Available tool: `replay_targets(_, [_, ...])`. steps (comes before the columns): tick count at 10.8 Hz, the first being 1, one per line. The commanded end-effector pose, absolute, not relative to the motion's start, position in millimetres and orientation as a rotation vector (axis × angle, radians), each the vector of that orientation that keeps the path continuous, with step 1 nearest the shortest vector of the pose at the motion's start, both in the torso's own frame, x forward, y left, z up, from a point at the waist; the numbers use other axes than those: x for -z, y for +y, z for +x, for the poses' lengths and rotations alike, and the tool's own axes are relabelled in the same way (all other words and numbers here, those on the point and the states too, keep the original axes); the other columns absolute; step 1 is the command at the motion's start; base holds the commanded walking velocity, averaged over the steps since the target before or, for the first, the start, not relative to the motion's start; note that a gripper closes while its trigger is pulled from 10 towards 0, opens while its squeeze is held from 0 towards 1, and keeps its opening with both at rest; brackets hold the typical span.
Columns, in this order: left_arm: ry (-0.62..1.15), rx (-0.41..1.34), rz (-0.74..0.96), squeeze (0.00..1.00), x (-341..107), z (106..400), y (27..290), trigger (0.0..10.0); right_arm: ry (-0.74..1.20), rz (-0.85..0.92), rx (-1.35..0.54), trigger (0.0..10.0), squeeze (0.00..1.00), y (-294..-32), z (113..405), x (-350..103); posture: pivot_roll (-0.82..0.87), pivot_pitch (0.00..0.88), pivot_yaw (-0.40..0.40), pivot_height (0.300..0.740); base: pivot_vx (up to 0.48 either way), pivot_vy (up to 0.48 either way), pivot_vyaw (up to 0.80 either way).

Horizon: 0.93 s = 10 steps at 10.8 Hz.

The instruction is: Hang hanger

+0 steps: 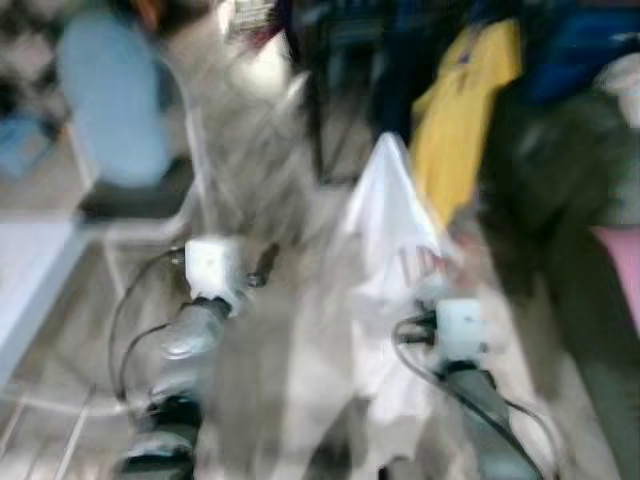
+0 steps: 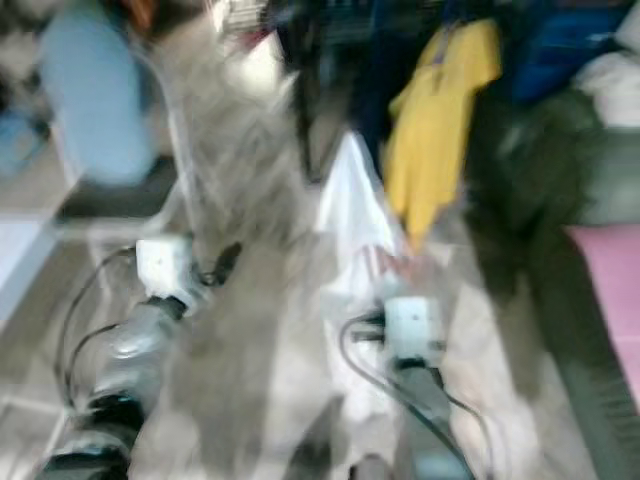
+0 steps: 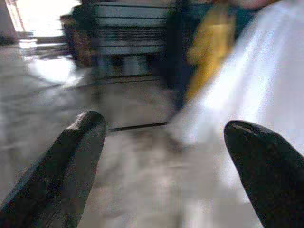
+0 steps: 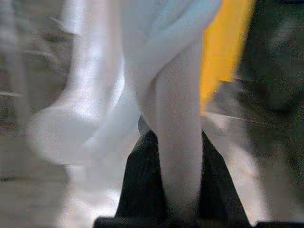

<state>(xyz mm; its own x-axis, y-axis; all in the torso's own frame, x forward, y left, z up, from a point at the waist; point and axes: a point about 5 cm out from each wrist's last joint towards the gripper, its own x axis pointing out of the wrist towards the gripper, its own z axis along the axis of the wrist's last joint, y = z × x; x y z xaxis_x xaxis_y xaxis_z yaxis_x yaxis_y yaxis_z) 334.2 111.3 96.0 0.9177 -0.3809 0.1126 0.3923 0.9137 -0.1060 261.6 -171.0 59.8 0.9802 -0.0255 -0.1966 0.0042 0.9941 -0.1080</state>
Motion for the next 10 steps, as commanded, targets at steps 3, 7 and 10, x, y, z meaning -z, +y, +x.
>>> replay_targets(3, [-0.048, 0.355, -0.107, 0.0, -85.0, 331.5, 128.1, 10.0, 0.156, -0.073, -0.033, 10.0, 0.0, -154.9, 266.7, -67.4, -0.19, 0.077, 0.085, 0.74, 0.391, 0.193, 0.0])
replay_targets(7, [-0.02, 0.343, -0.11, 0.0, -80.2, 331.2, 127.3, 10.0, 0.159, -0.07, -0.048, 10.0, 0.0, -151.9, 269.9, -67.2, -0.19, 0.083, 0.09, 0.74, 0.228, 0.384, 0.0])
replay_targets(10, [-0.017, 0.358, -0.101, 0.0, -79.8, 331.4, 123.0, 10.0, 0.16, -0.071, -0.042, 10.0, 0.0, -152.6, 270.6, -66.8, -0.19, 0.082, 0.094, 0.74, 0.0, 0.429, 0.0])
